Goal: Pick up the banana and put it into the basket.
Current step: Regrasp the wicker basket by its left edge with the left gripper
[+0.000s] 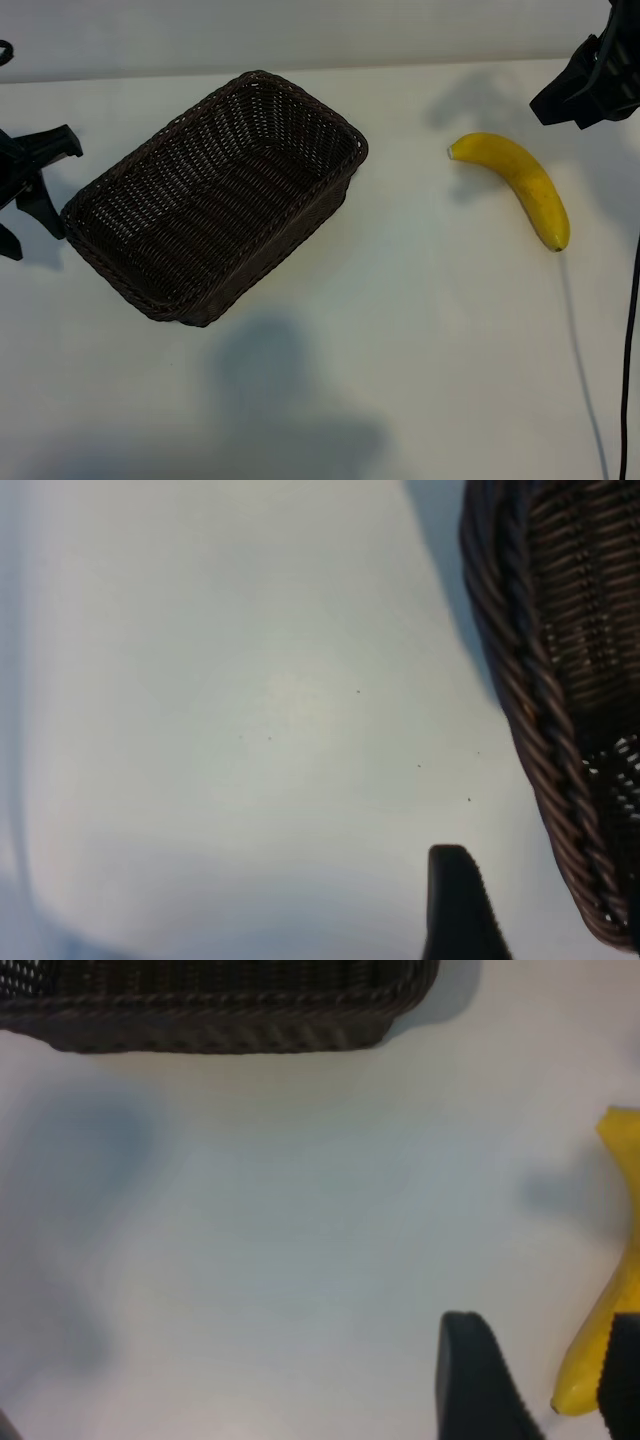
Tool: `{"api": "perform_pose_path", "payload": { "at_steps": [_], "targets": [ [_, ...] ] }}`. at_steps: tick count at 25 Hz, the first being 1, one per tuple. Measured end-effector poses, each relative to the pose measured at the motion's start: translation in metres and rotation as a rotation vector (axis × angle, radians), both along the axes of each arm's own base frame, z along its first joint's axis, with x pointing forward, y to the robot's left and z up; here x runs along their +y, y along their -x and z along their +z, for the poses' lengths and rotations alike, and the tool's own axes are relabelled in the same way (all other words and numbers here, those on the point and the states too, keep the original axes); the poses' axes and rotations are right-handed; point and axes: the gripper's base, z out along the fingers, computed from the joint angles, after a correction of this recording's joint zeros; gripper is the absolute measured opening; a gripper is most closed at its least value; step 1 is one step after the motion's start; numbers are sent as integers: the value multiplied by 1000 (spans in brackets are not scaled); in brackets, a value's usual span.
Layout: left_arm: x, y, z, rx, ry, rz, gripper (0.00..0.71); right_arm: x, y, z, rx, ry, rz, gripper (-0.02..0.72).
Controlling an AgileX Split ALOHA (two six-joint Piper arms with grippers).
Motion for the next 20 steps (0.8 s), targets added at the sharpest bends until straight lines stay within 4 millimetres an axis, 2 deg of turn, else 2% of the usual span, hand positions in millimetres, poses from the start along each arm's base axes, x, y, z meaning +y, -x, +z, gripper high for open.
{"api": "perform_pose_path", "payload": {
  "at_steps": [16, 20],
  "targets": [
    [1, -8, 0, -79, -6, 60, 442, 0, 0, 0, 4, 0, 2, 335],
    [1, -13, -7, -70, -6, 60, 441, 0, 0, 0, 4, 0, 2, 335]
  ]
}}
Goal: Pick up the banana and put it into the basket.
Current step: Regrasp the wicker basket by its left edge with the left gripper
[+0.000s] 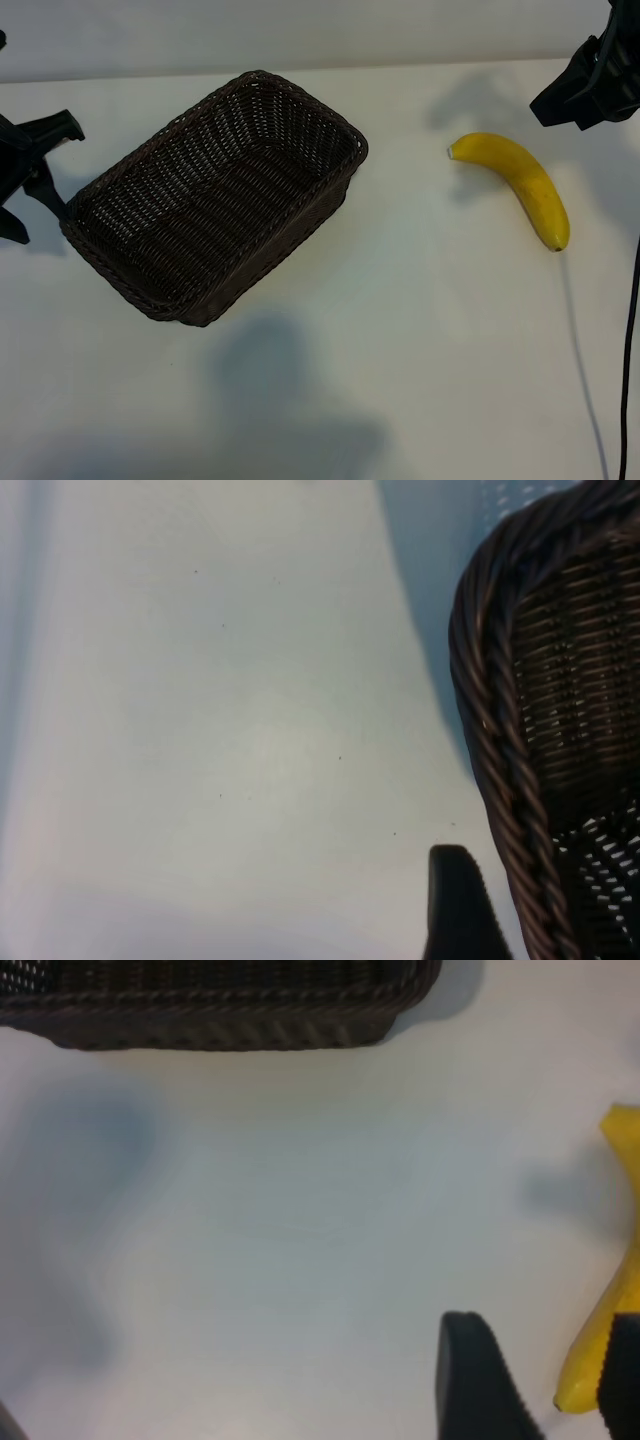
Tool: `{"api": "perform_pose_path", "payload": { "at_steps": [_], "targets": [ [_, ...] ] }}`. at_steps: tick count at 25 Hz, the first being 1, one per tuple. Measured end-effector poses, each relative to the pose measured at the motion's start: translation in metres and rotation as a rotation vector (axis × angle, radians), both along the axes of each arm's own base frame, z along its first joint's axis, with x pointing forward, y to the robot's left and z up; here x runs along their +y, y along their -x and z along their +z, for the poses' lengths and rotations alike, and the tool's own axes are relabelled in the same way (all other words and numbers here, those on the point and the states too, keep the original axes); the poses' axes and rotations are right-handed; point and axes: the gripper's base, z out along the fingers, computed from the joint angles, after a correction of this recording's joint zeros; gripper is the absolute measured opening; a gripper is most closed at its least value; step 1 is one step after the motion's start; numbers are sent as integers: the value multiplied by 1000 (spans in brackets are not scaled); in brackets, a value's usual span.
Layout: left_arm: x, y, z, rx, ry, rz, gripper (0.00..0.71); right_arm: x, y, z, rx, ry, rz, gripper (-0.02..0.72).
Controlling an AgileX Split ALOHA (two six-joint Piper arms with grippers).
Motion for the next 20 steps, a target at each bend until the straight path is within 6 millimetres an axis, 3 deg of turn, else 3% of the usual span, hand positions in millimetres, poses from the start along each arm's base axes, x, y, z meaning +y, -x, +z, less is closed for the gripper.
{"api": "perform_pose_path", "payload": {
  "at_steps": [10, 20],
  "targets": [
    [-4, 10, -53, 33, 43, 32, 440, 0, 0, 0, 3, 0, 1, 335],
    [-5, 18, -65, -28, 63, 76, 440, 0, 0, 0, 3, 0, 1, 335]
  ]
}}
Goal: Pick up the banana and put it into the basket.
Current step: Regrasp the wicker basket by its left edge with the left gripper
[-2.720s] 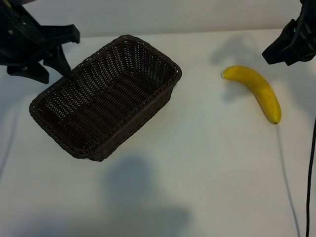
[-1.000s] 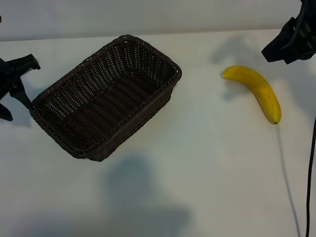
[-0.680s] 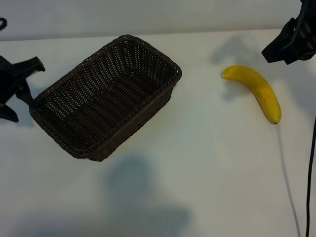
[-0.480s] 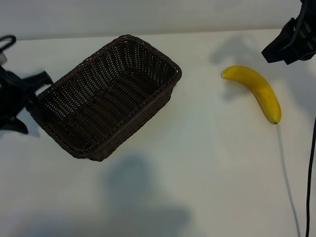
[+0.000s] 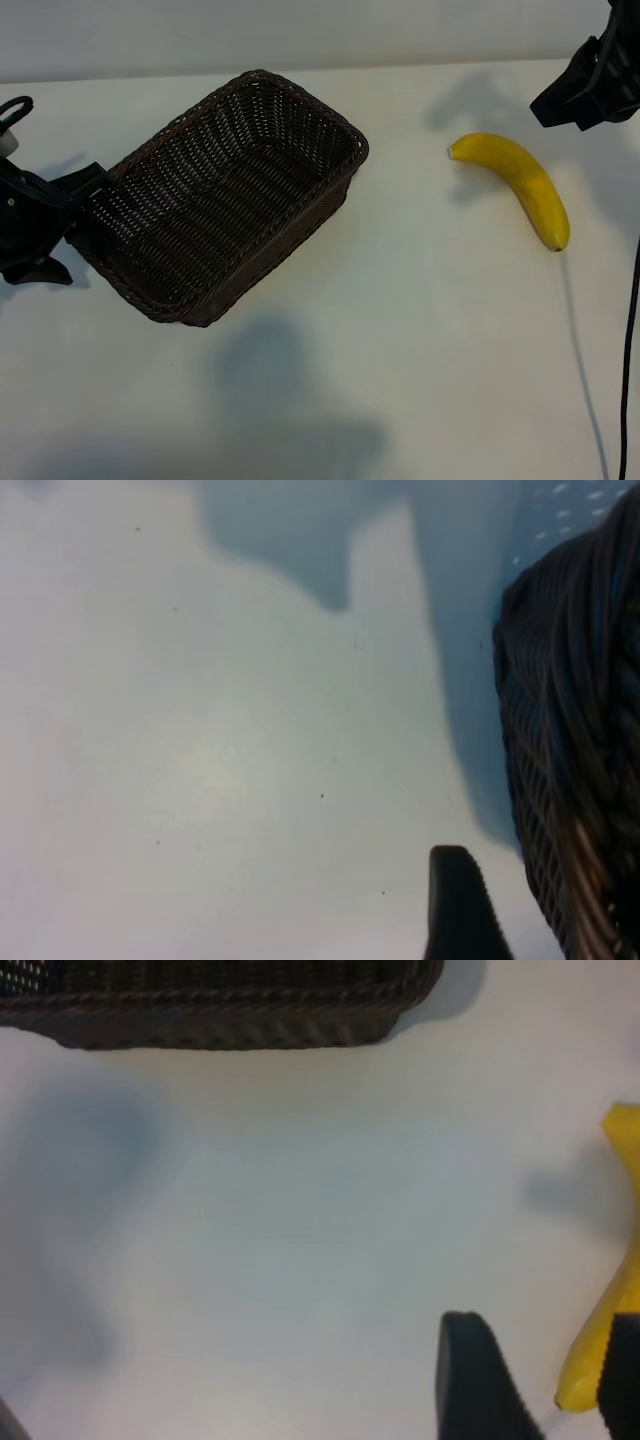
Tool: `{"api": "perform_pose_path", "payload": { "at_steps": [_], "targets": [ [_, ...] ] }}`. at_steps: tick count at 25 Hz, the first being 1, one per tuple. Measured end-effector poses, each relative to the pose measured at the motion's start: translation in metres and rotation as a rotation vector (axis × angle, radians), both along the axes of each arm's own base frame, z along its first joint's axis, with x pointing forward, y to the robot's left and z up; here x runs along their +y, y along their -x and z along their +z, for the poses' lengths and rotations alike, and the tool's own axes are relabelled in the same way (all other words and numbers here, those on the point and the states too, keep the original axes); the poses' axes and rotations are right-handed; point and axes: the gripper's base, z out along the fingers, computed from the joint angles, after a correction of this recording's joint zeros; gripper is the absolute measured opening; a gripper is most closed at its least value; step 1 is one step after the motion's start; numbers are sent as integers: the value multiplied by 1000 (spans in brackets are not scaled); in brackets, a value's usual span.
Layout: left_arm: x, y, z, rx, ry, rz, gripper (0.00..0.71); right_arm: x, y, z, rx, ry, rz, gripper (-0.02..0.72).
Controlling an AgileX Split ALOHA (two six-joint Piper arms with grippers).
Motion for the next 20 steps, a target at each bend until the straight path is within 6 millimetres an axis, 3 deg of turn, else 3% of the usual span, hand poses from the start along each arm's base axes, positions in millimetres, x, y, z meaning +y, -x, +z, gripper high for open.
{"api": "perform_pose_path", "payload": {
  "at_steps": [20],
  "targets": [
    [-3, 0, -12, -10, 43, 15, 438, 0, 0, 0, 0, 0, 0, 335]
  ]
}}
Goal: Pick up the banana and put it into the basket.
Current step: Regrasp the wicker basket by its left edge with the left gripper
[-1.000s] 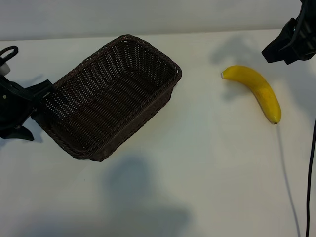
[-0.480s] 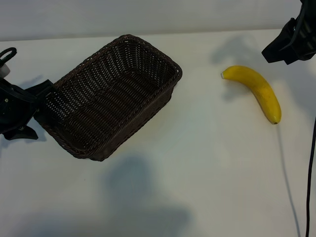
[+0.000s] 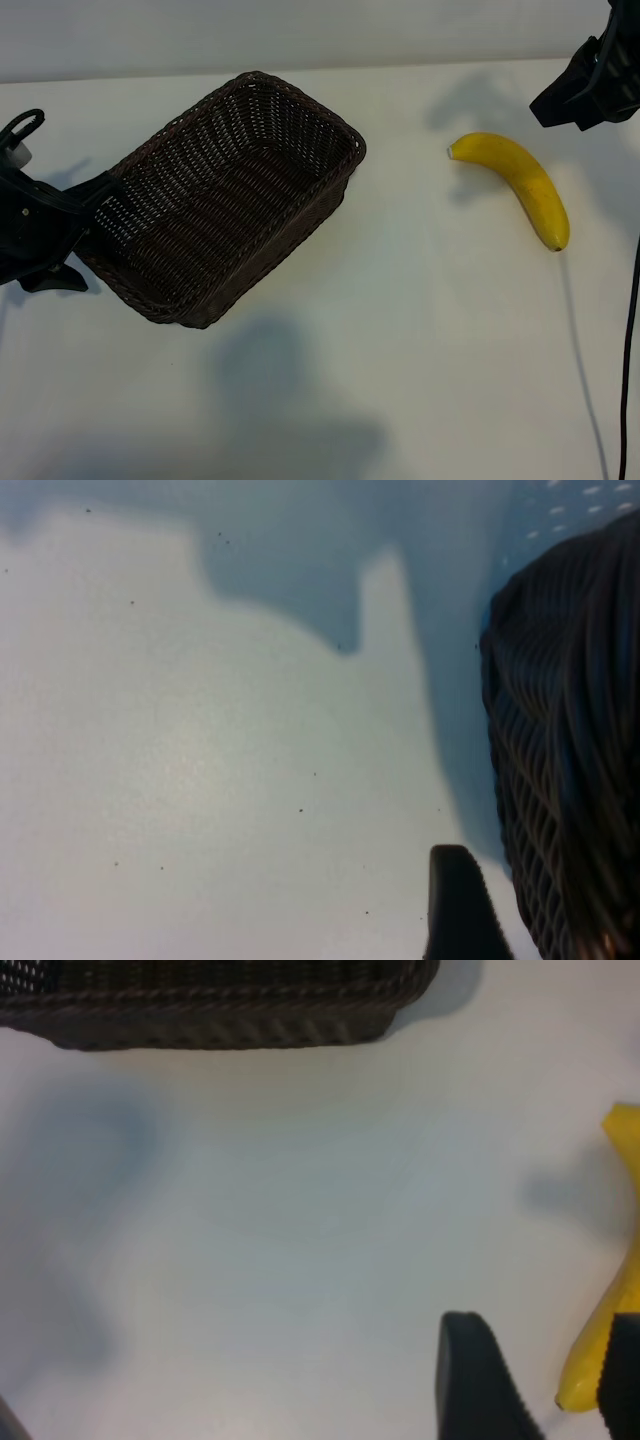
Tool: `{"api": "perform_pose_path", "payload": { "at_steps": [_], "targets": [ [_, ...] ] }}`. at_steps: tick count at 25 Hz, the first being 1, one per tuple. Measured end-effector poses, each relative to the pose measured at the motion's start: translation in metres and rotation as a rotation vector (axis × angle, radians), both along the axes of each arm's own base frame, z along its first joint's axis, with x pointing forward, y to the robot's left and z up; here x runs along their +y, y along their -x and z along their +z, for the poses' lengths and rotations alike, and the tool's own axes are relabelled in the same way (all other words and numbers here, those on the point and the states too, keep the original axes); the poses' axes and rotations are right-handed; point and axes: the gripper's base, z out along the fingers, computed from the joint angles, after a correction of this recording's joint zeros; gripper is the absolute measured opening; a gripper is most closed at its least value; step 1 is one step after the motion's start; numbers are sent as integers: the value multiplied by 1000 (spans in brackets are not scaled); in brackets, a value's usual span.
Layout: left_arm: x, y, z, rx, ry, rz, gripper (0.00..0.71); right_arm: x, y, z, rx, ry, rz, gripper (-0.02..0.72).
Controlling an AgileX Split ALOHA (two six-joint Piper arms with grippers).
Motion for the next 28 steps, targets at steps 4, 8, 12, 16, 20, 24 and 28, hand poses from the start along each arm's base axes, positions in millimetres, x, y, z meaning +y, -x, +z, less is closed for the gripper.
{"api": "perform_pose_path", "payload": {
  "at_steps": [4, 8, 12, 16, 20, 24, 28],
  "targets": [
    [0, -1, 0, -17, -4, 4, 438, 0, 0, 0, 0, 0, 0, 335],
    [1, -5, 1, -55, -3, 20, 438, 0, 0, 0, 0, 0, 0, 335],
    [0, -7, 1, -74, 6, 34, 438, 0, 0, 0, 0, 0, 0, 335],
    [0, -8, -2, -73, 6, 20, 438, 0, 0, 0, 0, 0, 0, 335],
    [-1, -11, -15, -28, 15, 26, 438, 0, 0, 0, 0, 0, 0, 335],
    [-2, -13, -22, -19, 24, 28, 436, 0, 0, 0, 0, 0, 0, 335],
    [-1, -15, -22, -39, 23, 22, 332, 0, 0, 0, 0, 0, 0, 335]
  ]
}}
